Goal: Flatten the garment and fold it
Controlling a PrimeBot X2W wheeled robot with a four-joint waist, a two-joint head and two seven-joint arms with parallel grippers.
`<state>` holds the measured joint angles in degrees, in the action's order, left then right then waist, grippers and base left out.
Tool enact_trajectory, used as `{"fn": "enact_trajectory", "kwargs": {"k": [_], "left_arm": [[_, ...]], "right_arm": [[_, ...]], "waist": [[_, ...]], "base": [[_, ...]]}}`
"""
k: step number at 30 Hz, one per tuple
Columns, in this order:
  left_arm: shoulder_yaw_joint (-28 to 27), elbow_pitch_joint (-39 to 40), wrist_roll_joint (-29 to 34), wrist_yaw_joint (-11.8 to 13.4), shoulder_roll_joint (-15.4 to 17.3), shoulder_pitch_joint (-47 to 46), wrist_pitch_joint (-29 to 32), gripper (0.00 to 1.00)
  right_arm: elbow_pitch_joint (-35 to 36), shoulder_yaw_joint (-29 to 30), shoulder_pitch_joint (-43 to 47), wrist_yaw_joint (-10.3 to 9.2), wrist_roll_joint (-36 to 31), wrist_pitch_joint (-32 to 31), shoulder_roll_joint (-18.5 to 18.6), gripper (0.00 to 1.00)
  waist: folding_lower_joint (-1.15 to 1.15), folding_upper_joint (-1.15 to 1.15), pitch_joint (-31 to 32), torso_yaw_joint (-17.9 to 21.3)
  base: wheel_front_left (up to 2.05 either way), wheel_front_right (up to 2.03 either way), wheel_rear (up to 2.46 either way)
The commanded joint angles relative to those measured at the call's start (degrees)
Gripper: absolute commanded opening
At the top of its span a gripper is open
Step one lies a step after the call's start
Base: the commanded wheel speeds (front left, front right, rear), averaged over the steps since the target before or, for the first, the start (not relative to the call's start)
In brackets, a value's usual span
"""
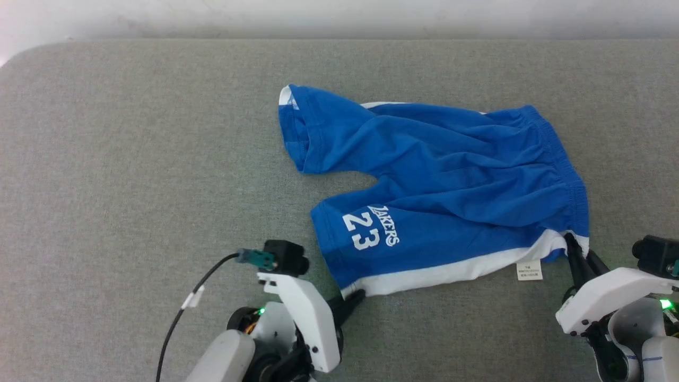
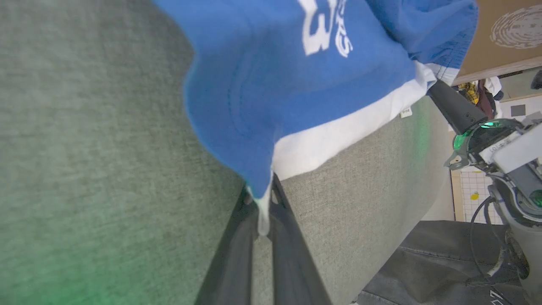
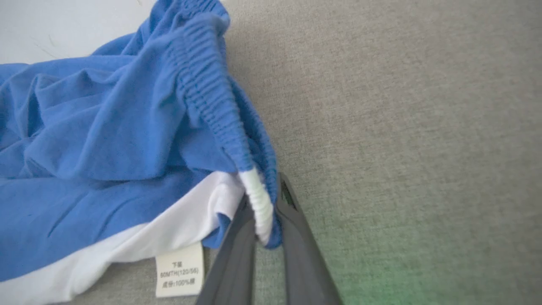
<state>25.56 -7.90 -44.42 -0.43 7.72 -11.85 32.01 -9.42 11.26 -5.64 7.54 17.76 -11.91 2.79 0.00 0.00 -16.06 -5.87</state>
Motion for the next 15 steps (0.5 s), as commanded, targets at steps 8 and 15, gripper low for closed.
{"fn": "enact_trajectory", "kwargs": {"k": [8,15], "left_arm": [[-7.2,4.8,1.0,2.6,1.9,2.5,-10.6,0.0],[-11.0,14.3,0.7,4.2,2.7,4.2,-14.4,0.0]], "right_arm": [[3.0,-0.9,-0.8,-0.05,0.6,2.1,0.1,0.0],[9.9,-2.8,-0.2,-0.05,0.9,1.9,0.1,0.0]], "waist": [[0.0,0.0,2.0,0.6],[0.0,0.0,4.1,0.4]], "base": [[0.0,0.0,0.0],[0.0,0.0,0.0]]}}
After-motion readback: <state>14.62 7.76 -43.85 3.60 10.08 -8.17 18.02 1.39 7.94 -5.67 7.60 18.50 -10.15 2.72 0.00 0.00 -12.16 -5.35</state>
